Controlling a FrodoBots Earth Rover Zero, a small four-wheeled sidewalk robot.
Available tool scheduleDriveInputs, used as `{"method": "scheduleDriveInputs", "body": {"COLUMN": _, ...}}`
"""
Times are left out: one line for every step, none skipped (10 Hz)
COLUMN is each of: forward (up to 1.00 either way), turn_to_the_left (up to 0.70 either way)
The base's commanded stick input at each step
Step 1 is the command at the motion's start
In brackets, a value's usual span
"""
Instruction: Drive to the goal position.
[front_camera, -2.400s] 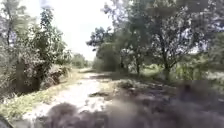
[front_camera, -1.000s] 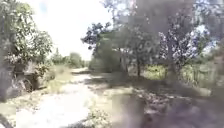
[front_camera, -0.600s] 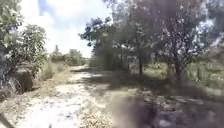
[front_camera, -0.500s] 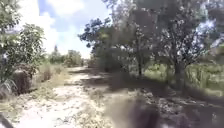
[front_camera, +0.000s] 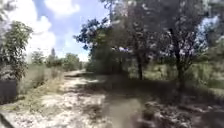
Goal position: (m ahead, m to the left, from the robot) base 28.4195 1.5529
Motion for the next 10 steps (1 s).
{"method": "scheduleDriveInputs", "body": {"forward": 0.70, "turn_to_the_left": 0.07}}
{"method": "scheduleDriveInputs", "body": {"forward": 0.70, "turn_to_the_left": 0.31}}
{"method": "scheduleDriveInputs", "body": {"forward": 0.70, "turn_to_the_left": 0.17}}
{"method": "scheduleDriveInputs", "body": {"forward": 0.70, "turn_to_the_left": 0.00}}
{"method": "scheduleDriveInputs", "body": {"forward": 0.70, "turn_to_the_left": 0.00}}
{"method": "scheduleDriveInputs", "body": {"forward": 0.70, "turn_to_the_left": 0.00}}
{"method": "scheduleDriveInputs", "body": {"forward": 0.70, "turn_to_the_left": 0.00}}
{"method": "scheduleDriveInputs", "body": {"forward": 0.70, "turn_to_the_left": 0.16}}
{"method": "scheduleDriveInputs", "body": {"forward": 0.70, "turn_to_the_left": 0.35}}
{"method": "scheduleDriveInputs", "body": {"forward": 0.70, "turn_to_the_left": 0.25}}
